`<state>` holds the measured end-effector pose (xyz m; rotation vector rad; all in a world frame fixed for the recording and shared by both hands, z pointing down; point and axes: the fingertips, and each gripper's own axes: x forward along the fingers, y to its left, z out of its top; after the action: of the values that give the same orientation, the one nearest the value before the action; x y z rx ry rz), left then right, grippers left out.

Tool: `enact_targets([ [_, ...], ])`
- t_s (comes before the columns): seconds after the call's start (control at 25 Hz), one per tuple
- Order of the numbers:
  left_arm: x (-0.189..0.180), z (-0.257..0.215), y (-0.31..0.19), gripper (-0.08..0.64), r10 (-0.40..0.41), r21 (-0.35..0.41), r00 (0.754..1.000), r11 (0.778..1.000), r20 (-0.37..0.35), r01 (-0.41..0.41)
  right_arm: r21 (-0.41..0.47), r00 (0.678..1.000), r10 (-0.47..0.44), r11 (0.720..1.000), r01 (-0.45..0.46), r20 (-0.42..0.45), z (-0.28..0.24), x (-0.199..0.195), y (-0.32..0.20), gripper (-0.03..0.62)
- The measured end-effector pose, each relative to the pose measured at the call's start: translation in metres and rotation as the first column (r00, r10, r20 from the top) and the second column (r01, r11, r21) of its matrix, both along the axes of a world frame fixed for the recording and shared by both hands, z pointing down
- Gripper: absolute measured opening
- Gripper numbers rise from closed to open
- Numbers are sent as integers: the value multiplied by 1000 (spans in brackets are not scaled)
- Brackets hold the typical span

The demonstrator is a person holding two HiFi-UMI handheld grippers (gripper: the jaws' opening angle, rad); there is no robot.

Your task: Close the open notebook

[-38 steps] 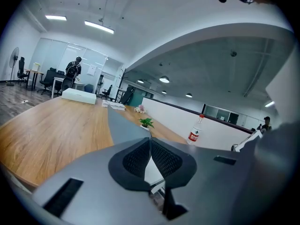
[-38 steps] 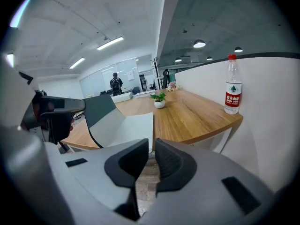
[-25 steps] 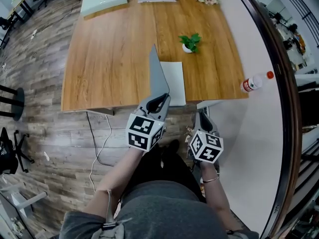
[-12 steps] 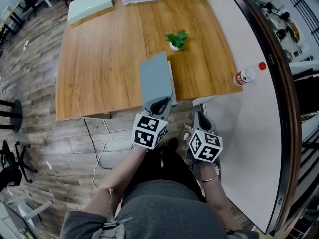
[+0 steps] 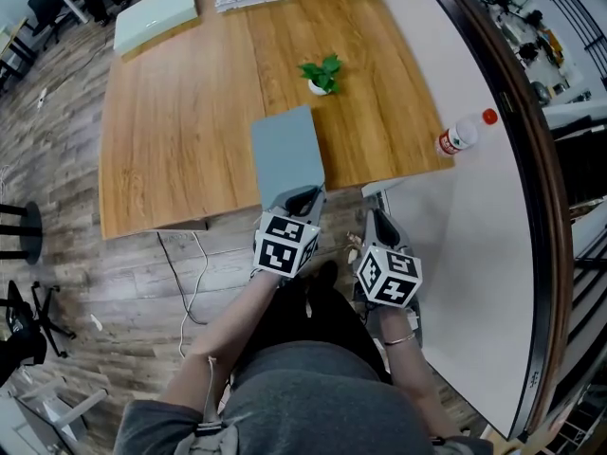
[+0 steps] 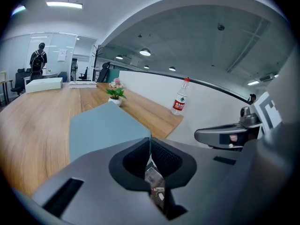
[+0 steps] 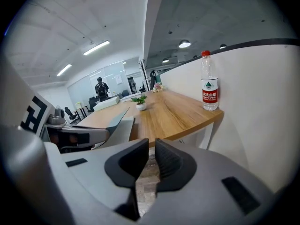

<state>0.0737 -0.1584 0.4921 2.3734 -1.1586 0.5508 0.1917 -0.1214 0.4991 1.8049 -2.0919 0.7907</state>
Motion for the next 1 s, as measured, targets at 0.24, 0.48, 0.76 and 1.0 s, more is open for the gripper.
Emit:
enact_targets([
  [0.24, 5, 14, -1, 31, 13, -33, 999, 999, 43, -12, -6, 1000, 11, 1000, -11, 7, 1, 6, 1, 49],
  [0.48, 9, 28, -3, 31, 17, -67, 997, 998, 77, -12, -20, 1000, 21, 1000, -21, 12, 5, 14, 4, 48],
  [0.76, 10, 43, -4, 31, 21, -94, 993, 995, 114, -11, -36, 999, 35, 999, -34, 20, 10, 21, 8, 48],
  [1.0, 11, 49, -5, 31, 19, -100, 990, 995, 138, -5, -43, 999, 44, 998, -43, 27, 12, 26, 9, 48],
])
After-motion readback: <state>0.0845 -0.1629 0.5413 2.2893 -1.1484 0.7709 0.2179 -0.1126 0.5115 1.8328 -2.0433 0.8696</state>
